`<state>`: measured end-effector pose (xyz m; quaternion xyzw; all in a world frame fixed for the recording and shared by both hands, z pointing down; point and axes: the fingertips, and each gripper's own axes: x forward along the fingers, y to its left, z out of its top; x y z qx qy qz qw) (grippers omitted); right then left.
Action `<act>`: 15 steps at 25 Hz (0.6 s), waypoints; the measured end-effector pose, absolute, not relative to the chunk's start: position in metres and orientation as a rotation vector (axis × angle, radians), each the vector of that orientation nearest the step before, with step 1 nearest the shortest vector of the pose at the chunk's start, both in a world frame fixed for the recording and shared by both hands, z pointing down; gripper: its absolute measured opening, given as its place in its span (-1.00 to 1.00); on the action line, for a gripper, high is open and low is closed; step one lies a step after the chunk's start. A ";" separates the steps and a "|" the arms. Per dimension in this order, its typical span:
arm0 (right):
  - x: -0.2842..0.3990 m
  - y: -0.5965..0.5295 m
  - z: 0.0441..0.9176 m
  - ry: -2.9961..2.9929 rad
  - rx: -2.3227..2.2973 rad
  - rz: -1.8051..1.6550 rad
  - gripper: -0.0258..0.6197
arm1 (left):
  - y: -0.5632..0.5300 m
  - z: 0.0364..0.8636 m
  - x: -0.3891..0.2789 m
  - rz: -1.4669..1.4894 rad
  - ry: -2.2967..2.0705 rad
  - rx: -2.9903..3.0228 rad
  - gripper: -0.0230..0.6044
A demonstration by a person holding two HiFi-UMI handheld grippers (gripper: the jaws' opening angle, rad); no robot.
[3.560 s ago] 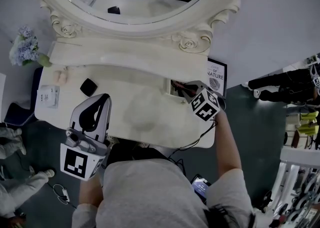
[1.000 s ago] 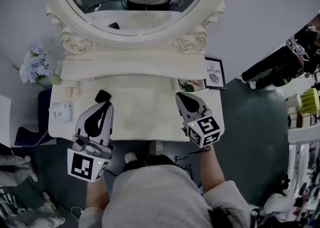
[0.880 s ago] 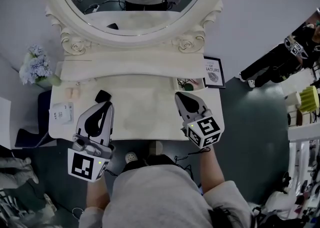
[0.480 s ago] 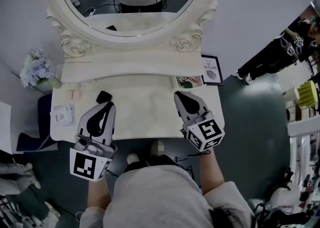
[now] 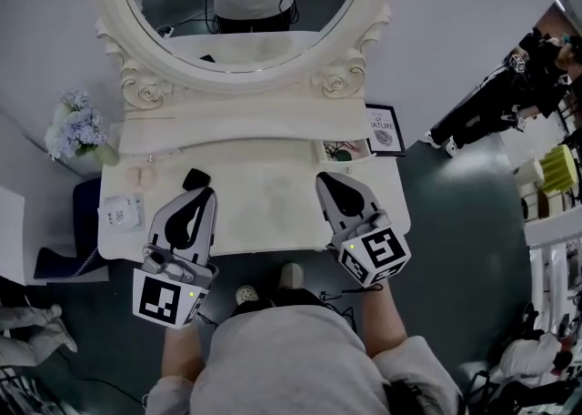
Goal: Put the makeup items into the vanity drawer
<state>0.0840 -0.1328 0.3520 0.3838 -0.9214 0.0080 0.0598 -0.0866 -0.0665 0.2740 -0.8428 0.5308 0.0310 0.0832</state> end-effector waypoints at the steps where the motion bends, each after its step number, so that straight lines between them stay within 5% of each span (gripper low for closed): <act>1: 0.083 -0.129 0.350 -2.796 1.165 0.024 -0.85 | -0.065 0.274 -0.088 0.096 1.583 -2.518 -0.90; 15: 0.074 -0.087 0.315 -2.871 1.238 -0.025 -0.85 | -0.034 0.262 -0.094 0.133 1.540 -2.516 -0.90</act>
